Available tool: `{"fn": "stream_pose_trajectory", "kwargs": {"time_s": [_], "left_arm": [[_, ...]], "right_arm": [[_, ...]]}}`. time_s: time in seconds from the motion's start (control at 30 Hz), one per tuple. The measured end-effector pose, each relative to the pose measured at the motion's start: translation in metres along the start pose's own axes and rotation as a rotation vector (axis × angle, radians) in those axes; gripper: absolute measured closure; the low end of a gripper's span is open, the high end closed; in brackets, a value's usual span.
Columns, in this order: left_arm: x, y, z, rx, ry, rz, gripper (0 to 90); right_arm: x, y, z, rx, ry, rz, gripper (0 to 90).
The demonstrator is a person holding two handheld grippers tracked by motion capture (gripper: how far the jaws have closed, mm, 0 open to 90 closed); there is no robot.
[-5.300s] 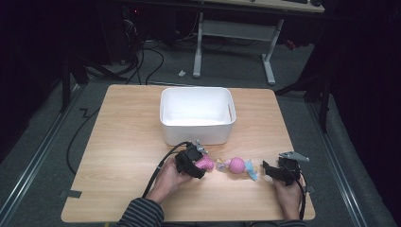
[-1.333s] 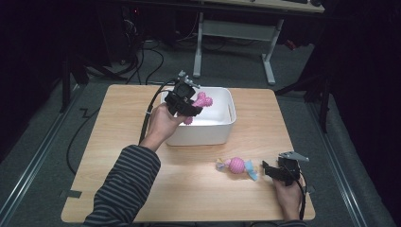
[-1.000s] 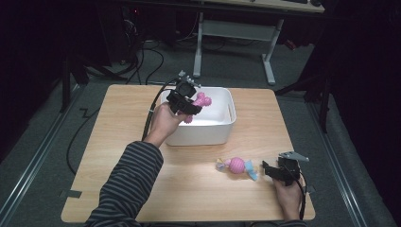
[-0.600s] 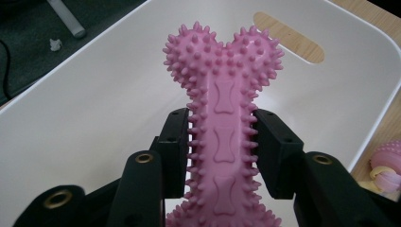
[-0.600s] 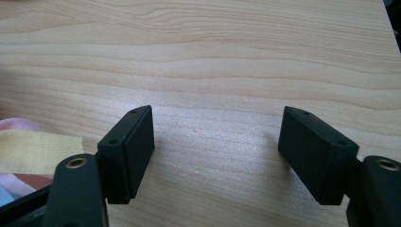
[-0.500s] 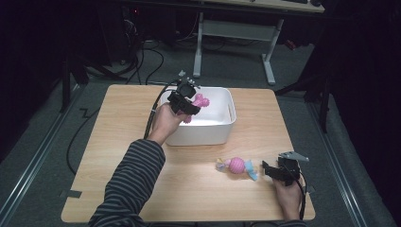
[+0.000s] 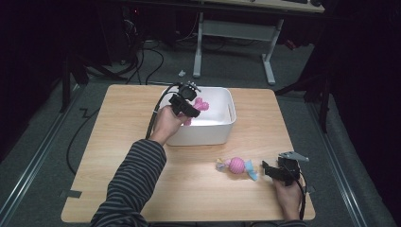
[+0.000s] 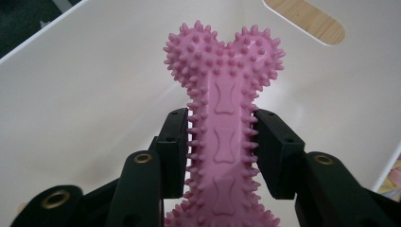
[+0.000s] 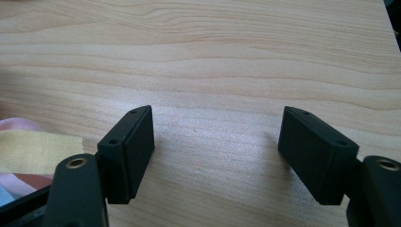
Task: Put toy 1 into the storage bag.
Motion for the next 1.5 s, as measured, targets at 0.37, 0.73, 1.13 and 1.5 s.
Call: {"fn": "stream_pose_trajectory", "kwargs": {"time_s": [0.37,0.73,1.13,1.5], "left_arm": [[0.000,0.006,-0.004,0.019,-0.007,-0.010,56.9],[0.001,0.007,0.016,-0.010,0.057,-0.018,46.0],[0.007,0.006,0.055,-0.020,0.171,-0.001,38.2],[0.018,0.006,0.081,-0.011,0.235,0.017,37.9]], "right_arm": [[0.000,0.000,0.000,0.000,0.000,0.000,27.8],[0.000,0.000,0.000,-0.001,-0.001,0.001,27.6],[0.000,0.000,0.000,-0.001,-0.001,0.001,27.6],[0.000,0.000,0.000,-0.001,-0.001,0.001,27.6]]}}
Point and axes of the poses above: each handheld gripper's, and its own axes: z roughly backward along the jaws, x roughly out of its underside, y roughly to its right, the point moved 6 cm from there along -z, roughly forward along the jaws, and after that the axes turned 1 degree about y, right-handed, at the moved point
